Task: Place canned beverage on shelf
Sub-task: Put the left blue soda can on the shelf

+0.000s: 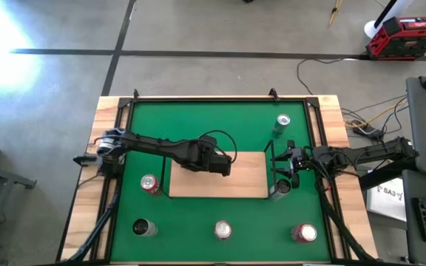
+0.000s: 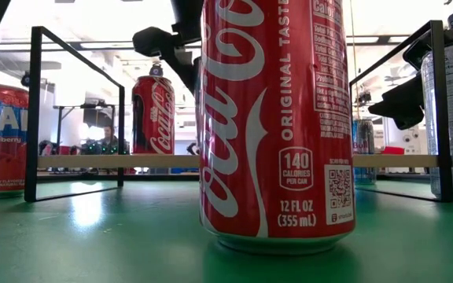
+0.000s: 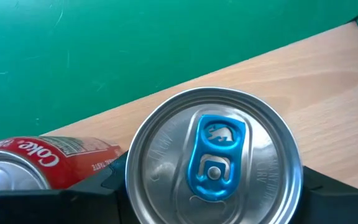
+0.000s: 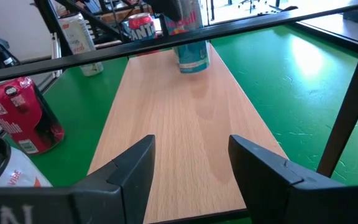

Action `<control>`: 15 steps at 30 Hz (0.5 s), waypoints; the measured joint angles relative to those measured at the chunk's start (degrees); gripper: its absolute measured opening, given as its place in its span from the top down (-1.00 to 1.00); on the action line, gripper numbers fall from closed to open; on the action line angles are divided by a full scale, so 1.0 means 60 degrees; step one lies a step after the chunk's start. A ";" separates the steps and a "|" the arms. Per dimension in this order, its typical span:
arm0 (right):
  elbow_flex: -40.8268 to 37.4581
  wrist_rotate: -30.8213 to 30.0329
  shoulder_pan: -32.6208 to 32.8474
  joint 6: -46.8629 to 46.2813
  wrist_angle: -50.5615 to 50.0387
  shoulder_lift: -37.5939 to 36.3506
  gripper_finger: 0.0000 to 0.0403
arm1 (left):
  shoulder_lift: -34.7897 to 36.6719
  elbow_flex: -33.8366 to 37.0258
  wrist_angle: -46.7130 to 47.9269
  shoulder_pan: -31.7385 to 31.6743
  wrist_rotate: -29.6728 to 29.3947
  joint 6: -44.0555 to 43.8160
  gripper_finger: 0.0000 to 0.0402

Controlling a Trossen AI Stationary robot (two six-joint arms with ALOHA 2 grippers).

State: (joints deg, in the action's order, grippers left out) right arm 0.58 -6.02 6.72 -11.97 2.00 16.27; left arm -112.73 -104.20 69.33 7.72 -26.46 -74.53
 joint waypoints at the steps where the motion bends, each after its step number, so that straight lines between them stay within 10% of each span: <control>1: 0.0000 0.0001 0.0000 0.0000 -0.0001 0.0003 0.03 | 0.0000 -0.0003 0.0013 -0.0012 0.0010 0.0065 -0.10; 15: -0.0002 0.0000 0.0000 0.0000 -0.0003 0.0002 0.03 | -0.0208 -0.0011 0.0049 -0.0196 0.0439 0.0381 -0.11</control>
State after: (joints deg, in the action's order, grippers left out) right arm 0.57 -6.02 6.72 -11.97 1.98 16.28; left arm -113.97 -104.27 69.62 6.55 -23.82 -72.25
